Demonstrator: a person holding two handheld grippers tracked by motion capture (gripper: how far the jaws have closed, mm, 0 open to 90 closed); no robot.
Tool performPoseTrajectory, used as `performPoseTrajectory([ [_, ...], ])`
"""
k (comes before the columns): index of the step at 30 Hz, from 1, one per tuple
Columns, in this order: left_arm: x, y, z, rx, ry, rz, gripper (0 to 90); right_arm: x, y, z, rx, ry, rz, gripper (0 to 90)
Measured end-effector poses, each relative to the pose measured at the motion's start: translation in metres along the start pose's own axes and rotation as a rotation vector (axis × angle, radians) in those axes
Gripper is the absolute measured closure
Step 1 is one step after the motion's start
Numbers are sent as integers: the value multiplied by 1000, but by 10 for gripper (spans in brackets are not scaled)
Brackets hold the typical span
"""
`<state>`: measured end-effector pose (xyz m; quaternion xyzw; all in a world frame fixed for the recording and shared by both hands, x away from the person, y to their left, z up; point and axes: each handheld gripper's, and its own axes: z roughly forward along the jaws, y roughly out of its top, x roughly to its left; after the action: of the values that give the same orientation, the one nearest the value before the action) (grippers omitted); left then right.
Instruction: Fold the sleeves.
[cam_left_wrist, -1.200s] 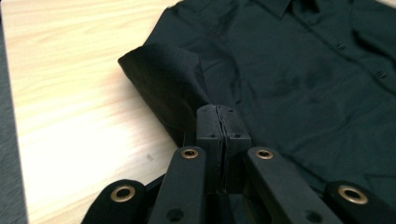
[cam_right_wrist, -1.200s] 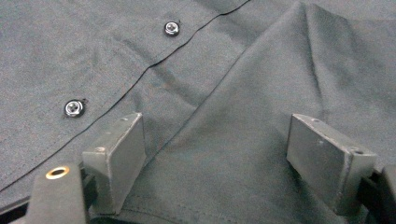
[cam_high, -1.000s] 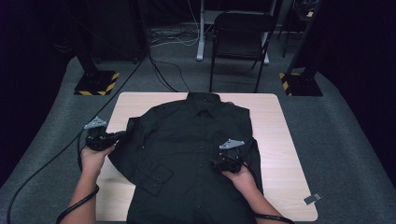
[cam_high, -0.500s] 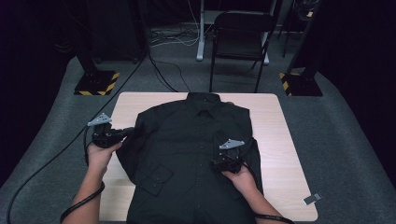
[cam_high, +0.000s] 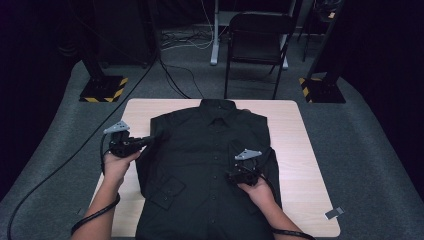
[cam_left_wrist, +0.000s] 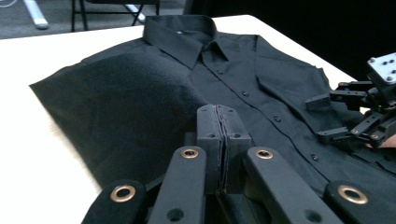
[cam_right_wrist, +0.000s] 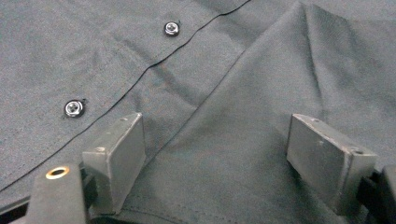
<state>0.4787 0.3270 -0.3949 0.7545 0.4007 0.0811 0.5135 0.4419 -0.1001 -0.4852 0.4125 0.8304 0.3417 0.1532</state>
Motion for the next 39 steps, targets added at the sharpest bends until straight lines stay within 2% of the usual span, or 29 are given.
performPoseTrajectory([
  [4, -7, 3, 10, 7, -22, 7, 883, 0, 0, 0, 0, 0, 0, 191],
  [10, -17, 6, 22, 35, -29, 24, 883, 0, 0, 0, -1, 1, 0, 191],
  [13, -19, 7, 26, 23, -36, 11, 883, 0, 0, 0, 0, 1, -1, 191],
  [20, -29, 9, 37, 30, -27, 24, 883, 0, 0, 0, -1, 1, -1, 190],
  [30, -44, 8, 54, 27, -35, 19, 882, 0, 0, 0, -1, 1, -1, 190],
  [39, -60, 2, 73, 86, -48, 68, 882, 0, 0, 0, -1, 2, -1, 190],
])
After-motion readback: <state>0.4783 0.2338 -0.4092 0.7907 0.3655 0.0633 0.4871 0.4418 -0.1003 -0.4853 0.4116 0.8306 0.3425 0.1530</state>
